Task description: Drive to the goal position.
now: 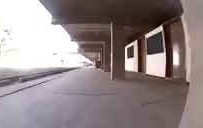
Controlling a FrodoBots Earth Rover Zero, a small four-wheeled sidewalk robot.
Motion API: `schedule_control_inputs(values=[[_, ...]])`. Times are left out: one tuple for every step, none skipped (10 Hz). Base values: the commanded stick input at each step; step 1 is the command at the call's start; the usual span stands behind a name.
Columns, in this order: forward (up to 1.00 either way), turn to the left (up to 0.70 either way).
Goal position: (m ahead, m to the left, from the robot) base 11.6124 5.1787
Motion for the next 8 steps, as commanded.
schedule_control_inputs(values=[[0.50,0.00],[0.50,0.00],[0.50,0.00],[0.50,0.00],[0.50,0.00],[0.50,0.00],[0.50,0.00],[0.50,0.00]])
